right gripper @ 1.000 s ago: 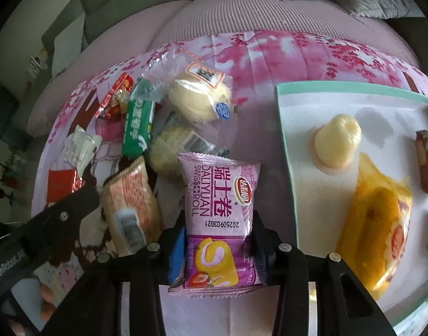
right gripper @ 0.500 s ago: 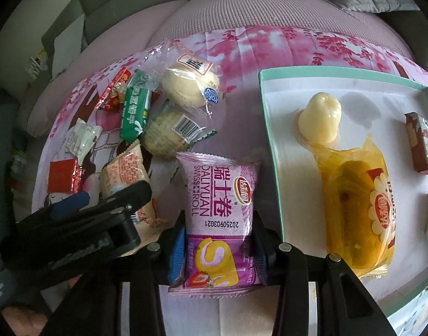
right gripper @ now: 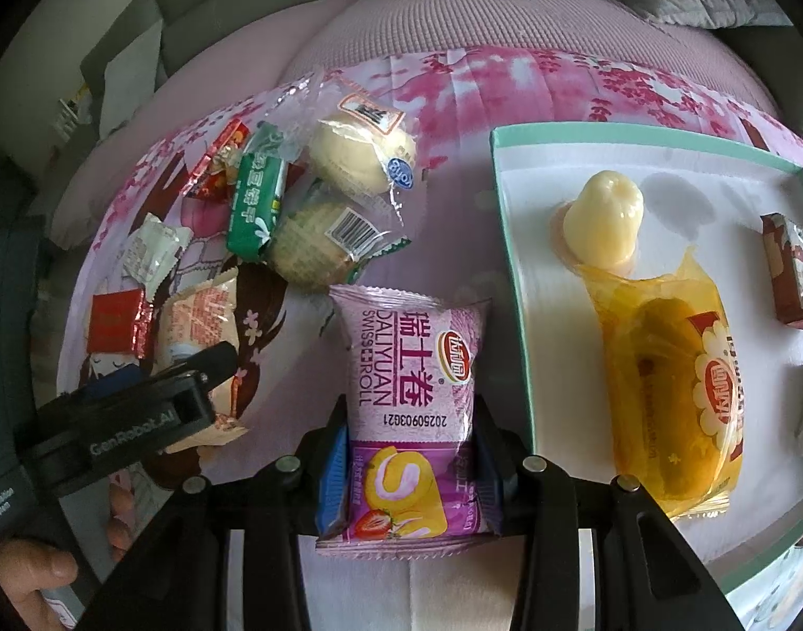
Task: Organize snacks
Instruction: 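Grasp the pink Swiss roll bag with the right tool while the left tool grasps the beige bread pack, then carry both packs to the white tray and open both tools to release them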
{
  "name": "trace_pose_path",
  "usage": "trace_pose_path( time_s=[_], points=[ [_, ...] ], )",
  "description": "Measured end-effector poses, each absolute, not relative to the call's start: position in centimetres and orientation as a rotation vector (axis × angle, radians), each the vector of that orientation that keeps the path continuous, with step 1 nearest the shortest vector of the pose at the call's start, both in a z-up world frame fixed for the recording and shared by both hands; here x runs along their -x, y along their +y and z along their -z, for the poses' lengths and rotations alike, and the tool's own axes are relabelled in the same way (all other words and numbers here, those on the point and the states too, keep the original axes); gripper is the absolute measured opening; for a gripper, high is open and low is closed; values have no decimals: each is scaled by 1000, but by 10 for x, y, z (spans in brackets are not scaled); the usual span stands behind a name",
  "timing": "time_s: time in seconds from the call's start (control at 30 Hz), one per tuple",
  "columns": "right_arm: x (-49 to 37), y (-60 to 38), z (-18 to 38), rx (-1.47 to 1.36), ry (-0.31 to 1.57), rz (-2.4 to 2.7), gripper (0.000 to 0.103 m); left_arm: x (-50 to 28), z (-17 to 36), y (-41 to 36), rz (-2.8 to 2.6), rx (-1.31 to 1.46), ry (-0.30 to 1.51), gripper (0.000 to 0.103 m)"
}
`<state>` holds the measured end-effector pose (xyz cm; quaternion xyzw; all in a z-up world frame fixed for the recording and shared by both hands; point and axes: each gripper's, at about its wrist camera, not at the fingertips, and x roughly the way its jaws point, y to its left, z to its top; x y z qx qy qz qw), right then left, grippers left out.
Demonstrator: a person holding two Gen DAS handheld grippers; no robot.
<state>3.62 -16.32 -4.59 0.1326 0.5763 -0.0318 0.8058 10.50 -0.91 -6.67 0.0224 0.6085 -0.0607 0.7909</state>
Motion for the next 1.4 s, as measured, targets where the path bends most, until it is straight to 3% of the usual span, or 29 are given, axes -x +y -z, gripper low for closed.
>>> trace_pose_path(
  time_s=[0.53,0.6,0.67,0.83,1.0,1.4],
  points=[
    [-37,-160,46,-267,1229,57,44,-106,76,-28,104,-104,1306,103],
    [-37,-160,46,-266,1228,56,44,-105,69,-27,109,-113,1294,94],
    [-37,-160,45,-266,1227,52,43,-102,66,-27,141,-98,1285,69],
    [-35,-161,43,-281,1218,44,42,-99,61,-39,174,-92,1276,48],
    [-33,-162,36,-300,1192,20,42,-99,54,-35,177,-60,1258,38],
    [-28,-164,12,-323,1134,-1,42,-94,19,-16,204,-9,1161,37]
  ],
)
